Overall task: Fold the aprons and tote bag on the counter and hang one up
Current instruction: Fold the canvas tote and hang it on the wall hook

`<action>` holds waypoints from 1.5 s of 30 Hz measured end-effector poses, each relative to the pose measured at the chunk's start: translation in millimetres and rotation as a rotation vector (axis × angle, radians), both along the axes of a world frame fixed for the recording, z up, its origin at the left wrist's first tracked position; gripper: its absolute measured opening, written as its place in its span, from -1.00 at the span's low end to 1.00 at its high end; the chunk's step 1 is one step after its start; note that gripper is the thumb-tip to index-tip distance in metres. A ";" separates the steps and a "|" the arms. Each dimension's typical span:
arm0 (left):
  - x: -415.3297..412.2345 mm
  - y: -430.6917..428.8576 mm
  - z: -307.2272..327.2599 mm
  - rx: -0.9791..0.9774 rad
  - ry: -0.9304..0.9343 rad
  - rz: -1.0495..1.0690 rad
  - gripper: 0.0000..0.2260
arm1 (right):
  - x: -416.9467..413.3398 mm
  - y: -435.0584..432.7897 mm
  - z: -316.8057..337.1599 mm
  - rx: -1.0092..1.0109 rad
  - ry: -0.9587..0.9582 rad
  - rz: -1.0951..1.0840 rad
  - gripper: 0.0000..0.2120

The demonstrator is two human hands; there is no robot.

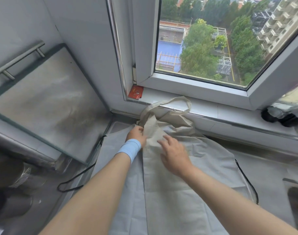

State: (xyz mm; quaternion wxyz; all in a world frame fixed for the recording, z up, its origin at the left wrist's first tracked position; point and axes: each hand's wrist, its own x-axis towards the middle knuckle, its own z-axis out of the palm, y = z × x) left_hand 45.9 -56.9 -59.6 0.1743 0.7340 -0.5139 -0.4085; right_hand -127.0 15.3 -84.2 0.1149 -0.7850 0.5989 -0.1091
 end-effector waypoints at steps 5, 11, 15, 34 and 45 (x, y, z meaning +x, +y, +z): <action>-11.4 45.9 -24.0 -0.222 -0.256 -0.113 -0.68 | -6.2 32.7 -32.2 0.299 0.312 0.027 -0.34; -25.5 107.0 -60.2 0.079 -0.353 -0.003 -0.62 | -15.3 62.4 -52.8 0.288 0.332 0.025 -0.37; -21.5 93.6 -60.5 0.198 -0.215 0.116 -0.74 | -22.6 77.5 -60.6 0.343 0.287 0.001 -0.39; -10.5 97.7 -66.6 -0.296 -0.259 -0.550 -0.75 | -4.9 64.6 -58.7 0.405 0.241 0.022 -0.29; -68.3 174.0 -55.1 -0.187 -0.425 -0.737 -0.55 | -117.6 190.0 -26.2 0.229 -0.021 -0.057 -0.57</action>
